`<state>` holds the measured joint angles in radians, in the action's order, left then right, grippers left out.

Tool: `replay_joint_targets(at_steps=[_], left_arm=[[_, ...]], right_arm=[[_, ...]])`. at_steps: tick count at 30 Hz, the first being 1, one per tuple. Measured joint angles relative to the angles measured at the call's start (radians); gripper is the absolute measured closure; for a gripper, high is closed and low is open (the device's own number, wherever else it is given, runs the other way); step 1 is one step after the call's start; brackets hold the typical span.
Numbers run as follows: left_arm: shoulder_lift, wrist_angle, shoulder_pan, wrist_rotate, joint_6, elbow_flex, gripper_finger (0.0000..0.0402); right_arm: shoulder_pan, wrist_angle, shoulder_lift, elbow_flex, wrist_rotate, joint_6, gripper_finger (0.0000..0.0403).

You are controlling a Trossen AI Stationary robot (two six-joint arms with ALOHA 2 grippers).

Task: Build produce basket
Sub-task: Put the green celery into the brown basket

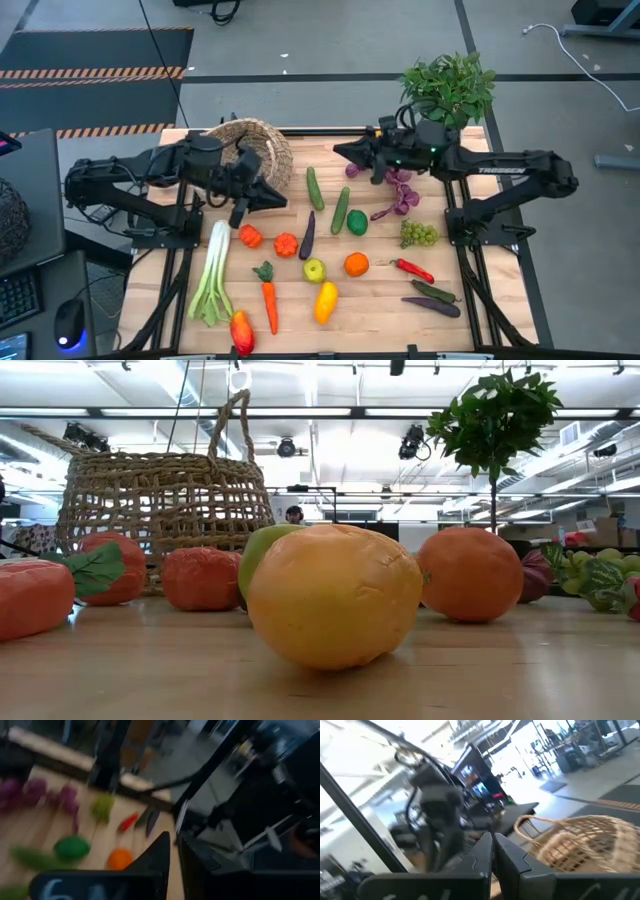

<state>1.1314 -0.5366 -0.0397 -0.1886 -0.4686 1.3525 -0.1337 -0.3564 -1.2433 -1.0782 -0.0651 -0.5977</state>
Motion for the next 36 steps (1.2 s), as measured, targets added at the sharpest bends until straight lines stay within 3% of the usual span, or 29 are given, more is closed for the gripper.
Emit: replay_joint_targets(at_steps=[4,9,17,25,31,36], left_arm=[[-0.012,-0.189,-0.021,0.003,-0.009,0.000,0.0307],[-0.032,-0.417,-0.066,0.004,-0.081,0.000,0.0248],[-0.035,-0.650,-0.166,-0.005,-0.375,-0.001,0.0189],[-0.034,-0.804,-0.270,0.042,-0.726,-0.001,0.0194],[-0.032,-0.799,-0.289,0.176,-0.692,-0.001,0.0206],[-0.032,-0.837,-0.307,0.177,-0.940,-0.002,0.0207]], right_arm=[[0.001,-0.029,-0.034,0.000,-0.015,-0.052,0.0379],[-0.006,-0.004,-0.060,0.000,-0.145,-0.090,0.0377],[-0.008,0.068,-0.085,0.000,-0.293,-0.043,0.0326],[-0.022,0.102,-0.101,0.000,-0.333,-0.008,0.0245],[-0.039,0.083,-0.102,0.000,-0.280,-0.008,0.0237],[-0.048,0.275,-0.079,0.000,-0.301,0.032,0.0230]])
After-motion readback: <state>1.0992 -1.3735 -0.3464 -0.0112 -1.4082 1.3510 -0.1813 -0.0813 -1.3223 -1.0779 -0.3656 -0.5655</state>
